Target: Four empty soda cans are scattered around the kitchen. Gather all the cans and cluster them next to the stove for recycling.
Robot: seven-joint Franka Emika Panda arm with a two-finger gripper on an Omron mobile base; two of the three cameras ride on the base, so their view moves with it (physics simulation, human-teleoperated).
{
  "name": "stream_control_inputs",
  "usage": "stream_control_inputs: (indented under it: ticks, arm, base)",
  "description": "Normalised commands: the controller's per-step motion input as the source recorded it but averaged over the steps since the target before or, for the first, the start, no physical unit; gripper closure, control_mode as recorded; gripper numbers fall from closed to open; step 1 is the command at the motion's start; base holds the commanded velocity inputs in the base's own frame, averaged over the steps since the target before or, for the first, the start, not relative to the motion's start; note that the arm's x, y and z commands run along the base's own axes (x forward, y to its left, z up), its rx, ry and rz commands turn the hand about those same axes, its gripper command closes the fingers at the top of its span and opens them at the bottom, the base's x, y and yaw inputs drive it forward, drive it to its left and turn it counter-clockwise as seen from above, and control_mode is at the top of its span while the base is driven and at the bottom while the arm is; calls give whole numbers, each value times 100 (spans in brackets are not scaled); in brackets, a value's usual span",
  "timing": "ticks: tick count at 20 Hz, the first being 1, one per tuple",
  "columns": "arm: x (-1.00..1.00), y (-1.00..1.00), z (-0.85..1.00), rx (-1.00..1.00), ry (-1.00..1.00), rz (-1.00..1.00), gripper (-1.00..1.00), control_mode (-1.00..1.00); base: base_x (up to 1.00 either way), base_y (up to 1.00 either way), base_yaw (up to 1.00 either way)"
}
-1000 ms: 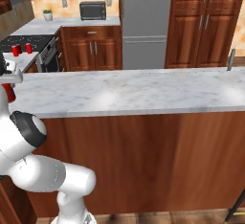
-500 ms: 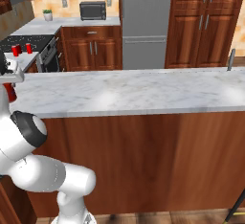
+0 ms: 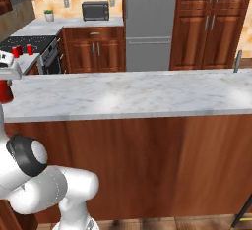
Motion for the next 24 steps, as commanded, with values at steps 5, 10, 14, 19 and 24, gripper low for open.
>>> stream_control_inputs:
  ticks: [5,10,14,19,24]
  arm:
    - [-92,-69,26,0,0,0,100,-100]
    - [-74,-81,0,0,-1,0,100,-100]
    - [-65,-75,-16,0,-20,0,100,-100]
    - [-63,-64,-2,0,-21,0,100,-100]
    - [-73,-57,0,0,-11,0,100,-100]
  base:
    - [0,0,0]
    - [0,0,0]
    - [0,0,0]
    - [0,0,0]
    - [0,0,0]
